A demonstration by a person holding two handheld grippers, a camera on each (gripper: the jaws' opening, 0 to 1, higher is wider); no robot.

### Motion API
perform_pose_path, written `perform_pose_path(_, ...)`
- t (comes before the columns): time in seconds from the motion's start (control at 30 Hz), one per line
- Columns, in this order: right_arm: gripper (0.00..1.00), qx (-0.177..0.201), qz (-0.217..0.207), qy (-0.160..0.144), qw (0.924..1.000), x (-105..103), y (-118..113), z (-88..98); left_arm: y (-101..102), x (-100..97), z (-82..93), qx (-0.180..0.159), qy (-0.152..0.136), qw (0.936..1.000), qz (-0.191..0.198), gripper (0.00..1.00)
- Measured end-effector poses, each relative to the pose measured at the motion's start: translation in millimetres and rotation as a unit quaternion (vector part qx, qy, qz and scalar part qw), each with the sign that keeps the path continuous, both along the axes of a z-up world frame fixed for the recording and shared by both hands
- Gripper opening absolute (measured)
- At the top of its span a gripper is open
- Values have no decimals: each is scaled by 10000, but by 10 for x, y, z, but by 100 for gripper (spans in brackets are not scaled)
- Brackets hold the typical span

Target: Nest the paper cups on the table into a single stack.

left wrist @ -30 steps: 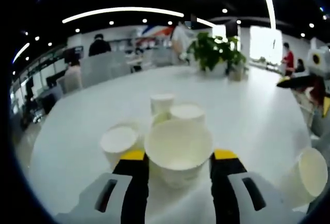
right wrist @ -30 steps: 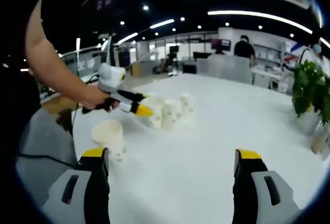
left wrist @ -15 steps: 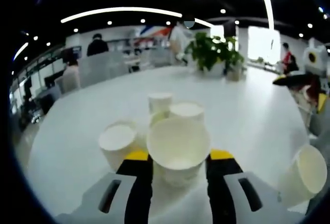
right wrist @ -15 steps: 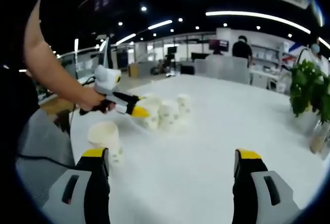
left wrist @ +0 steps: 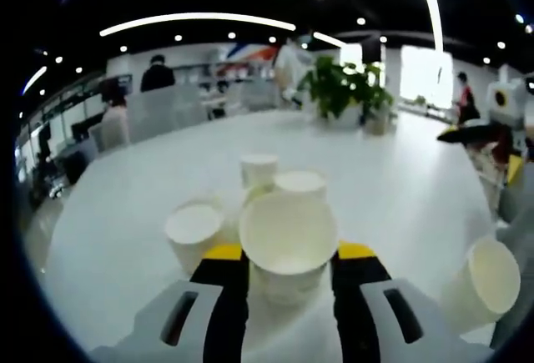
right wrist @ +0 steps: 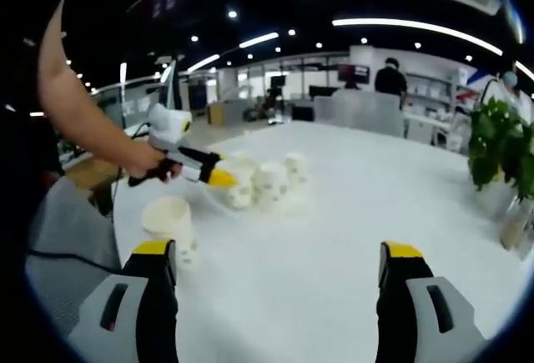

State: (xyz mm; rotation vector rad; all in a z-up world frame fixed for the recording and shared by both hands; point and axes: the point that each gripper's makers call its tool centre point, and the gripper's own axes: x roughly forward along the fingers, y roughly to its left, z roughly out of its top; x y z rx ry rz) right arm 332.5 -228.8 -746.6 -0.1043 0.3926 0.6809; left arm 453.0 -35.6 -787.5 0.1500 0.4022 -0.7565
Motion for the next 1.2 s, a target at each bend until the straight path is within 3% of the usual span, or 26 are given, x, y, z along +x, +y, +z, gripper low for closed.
perform_pose_path(0.2,99,4,-3,-3,10000,-4,15,-1,-2,-1,118,-67,14,9999,-87,36)
perform_pose_path(0.33,99,-1,8,-11,10000,5,29,6,-1,-8,151,-218,250,9993,-154,36)
perform_pose_path(1.2,100,-8,44,-64,10000,69,16,70,100,111,646,-231,46,9988,-438,36)
